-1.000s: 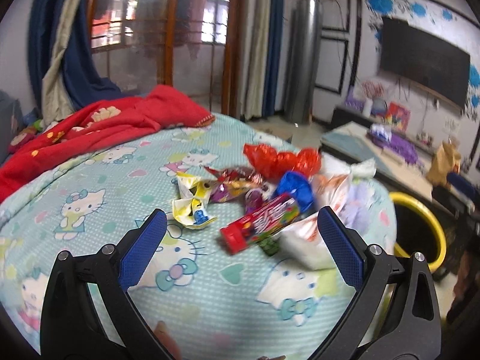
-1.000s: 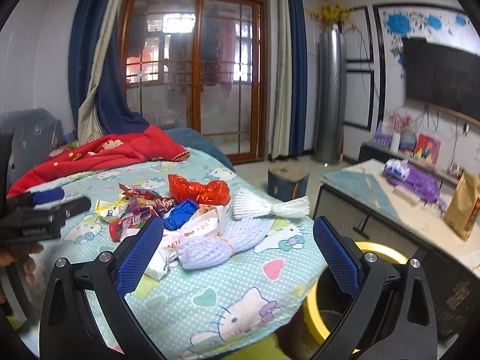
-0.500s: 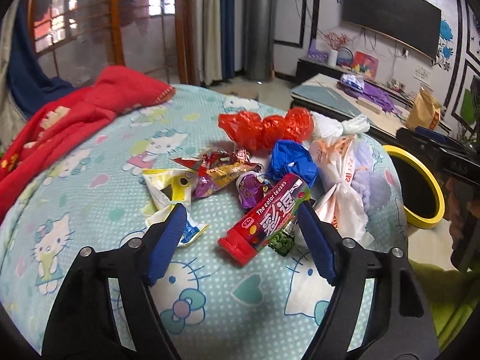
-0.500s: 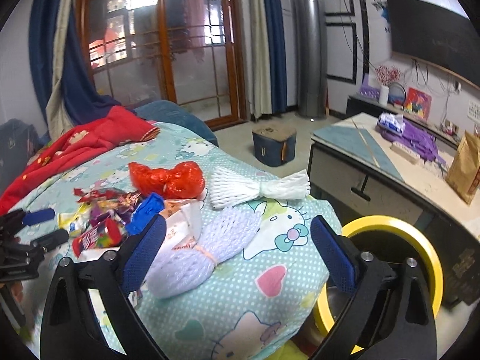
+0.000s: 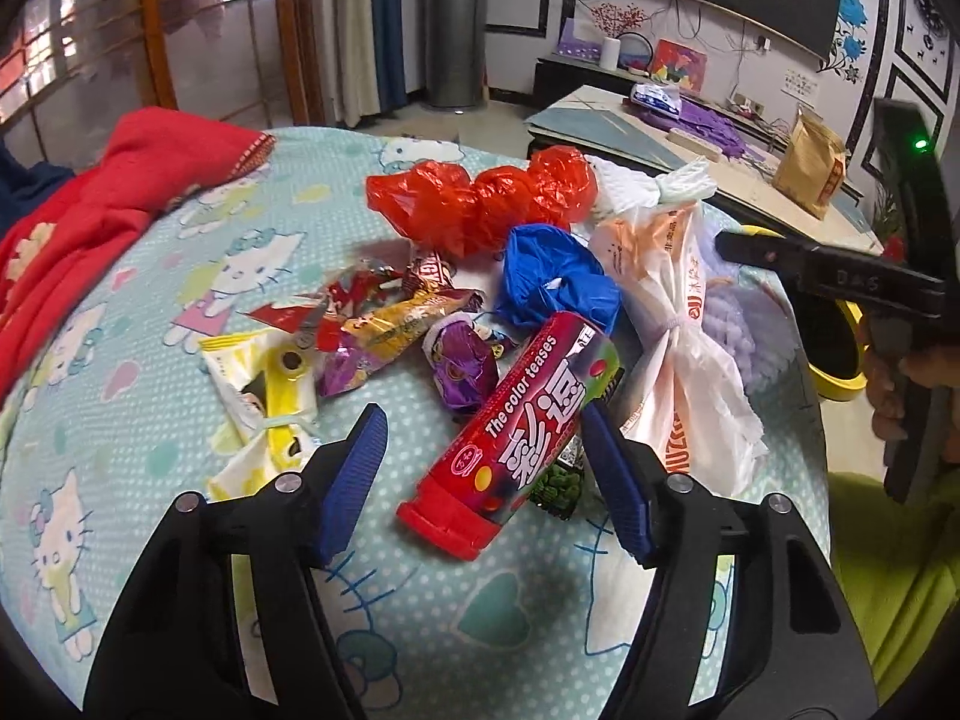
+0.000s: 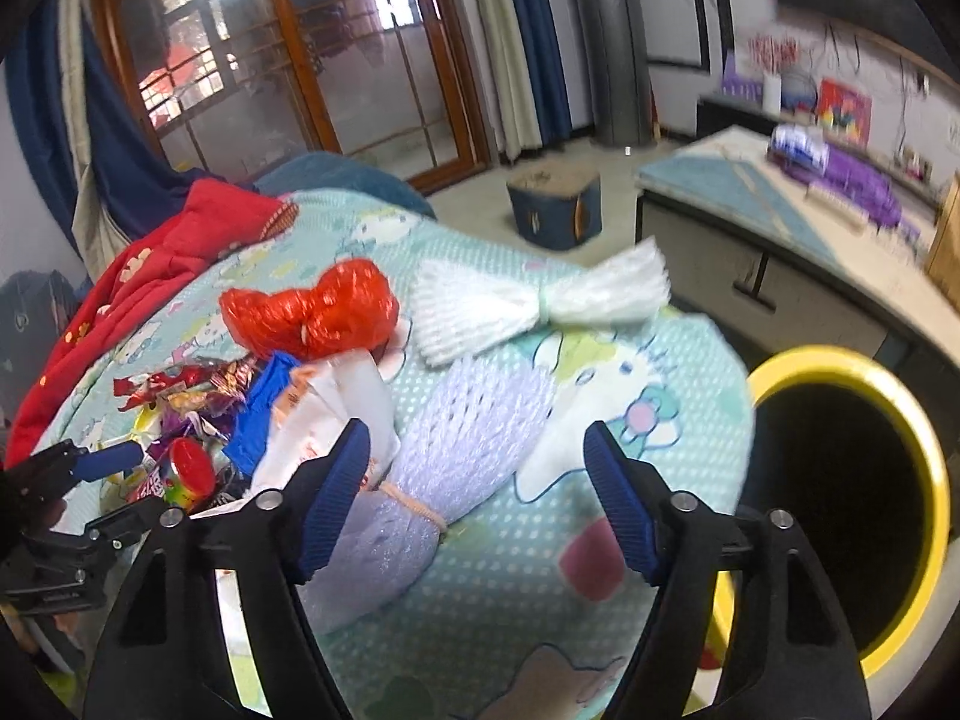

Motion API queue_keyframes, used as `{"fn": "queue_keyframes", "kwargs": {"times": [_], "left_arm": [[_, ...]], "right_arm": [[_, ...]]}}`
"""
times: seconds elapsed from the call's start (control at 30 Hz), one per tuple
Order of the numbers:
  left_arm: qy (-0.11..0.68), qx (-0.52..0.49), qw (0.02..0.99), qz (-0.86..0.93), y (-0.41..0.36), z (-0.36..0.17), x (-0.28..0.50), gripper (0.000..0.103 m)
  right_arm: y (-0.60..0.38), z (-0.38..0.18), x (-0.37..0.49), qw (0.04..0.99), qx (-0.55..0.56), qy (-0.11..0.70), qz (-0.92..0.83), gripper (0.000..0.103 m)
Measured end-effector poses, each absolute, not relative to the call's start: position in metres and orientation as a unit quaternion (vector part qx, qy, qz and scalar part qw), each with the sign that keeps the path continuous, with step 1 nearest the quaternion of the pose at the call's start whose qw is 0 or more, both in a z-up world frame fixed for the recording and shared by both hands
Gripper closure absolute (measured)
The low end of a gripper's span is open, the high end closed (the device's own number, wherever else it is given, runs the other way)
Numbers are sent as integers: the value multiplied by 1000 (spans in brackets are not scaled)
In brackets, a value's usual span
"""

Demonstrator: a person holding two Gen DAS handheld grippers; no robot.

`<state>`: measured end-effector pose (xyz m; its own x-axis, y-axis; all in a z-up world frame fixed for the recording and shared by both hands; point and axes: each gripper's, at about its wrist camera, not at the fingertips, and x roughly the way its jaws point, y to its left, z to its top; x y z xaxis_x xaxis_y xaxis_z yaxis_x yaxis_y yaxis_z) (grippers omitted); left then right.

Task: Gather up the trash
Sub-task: 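Move left tool to the red candy tube while right tool reaches the lavender foam net, then close left tool on the red candy tube while right tool grips the lavender foam net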

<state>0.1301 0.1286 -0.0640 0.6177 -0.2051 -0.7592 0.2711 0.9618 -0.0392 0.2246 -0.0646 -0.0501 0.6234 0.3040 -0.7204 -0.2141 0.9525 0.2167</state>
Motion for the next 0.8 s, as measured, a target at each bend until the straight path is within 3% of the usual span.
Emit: {"fn": "queue_keyframes", "kwargs": {"times": [0.13,0.33,0.57,0.8], "left_arm": [[432,41,889,-147,127,-73,133,44],[439,34,884,-157,128,-81,133,46],[439,16,881,-176,128,-84,130,71],[429,-9,888,-167,129,-80,115,73]], "right_arm": [[-63,-69,230,873,83,450,167,49],[-65,-69,218,875,81,439,186,63],[-79,-65,204,881,86,424,191,70],[-81,-55,192,892,68,400,201,75]]}}
